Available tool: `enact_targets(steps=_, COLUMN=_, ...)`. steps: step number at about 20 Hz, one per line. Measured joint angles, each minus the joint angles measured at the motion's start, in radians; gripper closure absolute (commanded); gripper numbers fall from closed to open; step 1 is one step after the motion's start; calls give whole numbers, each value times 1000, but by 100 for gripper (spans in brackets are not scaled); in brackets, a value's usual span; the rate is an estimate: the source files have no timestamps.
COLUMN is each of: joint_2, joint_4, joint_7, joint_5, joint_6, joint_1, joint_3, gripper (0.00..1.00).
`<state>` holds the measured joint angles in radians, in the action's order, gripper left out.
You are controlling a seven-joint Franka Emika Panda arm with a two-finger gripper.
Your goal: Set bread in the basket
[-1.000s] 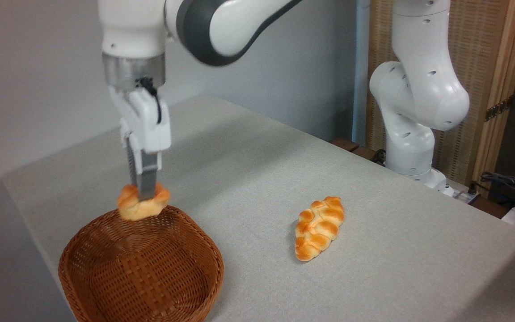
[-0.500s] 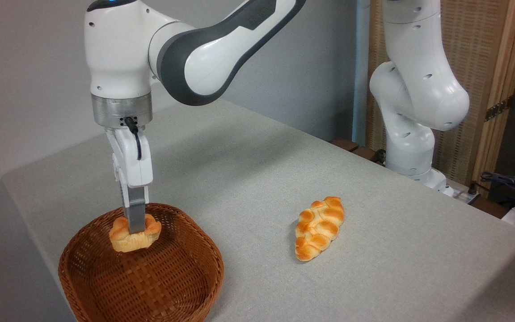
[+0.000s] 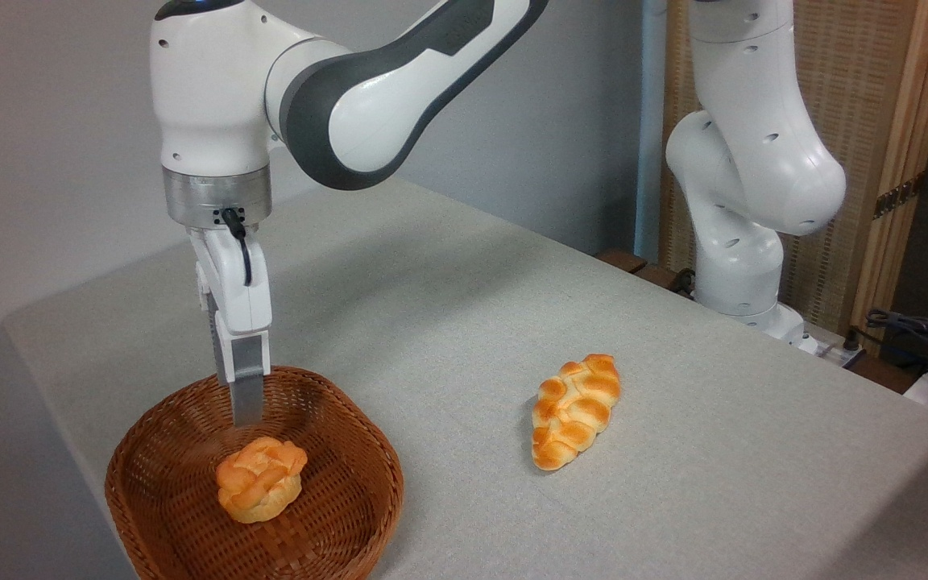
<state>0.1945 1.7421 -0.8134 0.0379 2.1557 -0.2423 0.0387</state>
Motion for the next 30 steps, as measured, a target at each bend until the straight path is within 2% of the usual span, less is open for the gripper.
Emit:
enact_targets(steps=5, joint_2=-17, joint_4=-12, joint_7=18, joint_5=26, joint_6=-8, joint_1=5, joint_3=-1, gripper=0)
enact_targets(steps=7, joint_2=-45, joint_4=-20, joint_7=49, joint_5=27, joint_6=-64, joint_1=20, joint_3=-7, gripper=0)
enact_targets(steps=13, joint_2=-188, joint_4=-30, joint_7=71, joint_5=36, joint_6=-315, joint_1=167, joint_3=-97, gripper=0)
enact_targets(steps=18, joint_2=-237, joint_4=-88, joint_7=79, joint_5=37, joint_6=-504, joint_1=193, joint_3=-99, gripper=0)
enact_targets(steps=23, joint_2=-232, joint_4=-111, joint_7=85, joint_5=19, joint_6=-531, joint_1=217, joint_3=-99, gripper=0)
enact_targets(steps=30, joint_2=-231, joint_4=-115, joint_7=85, joint_5=9, joint_6=-533, joint_1=219, joint_3=-99, gripper=0)
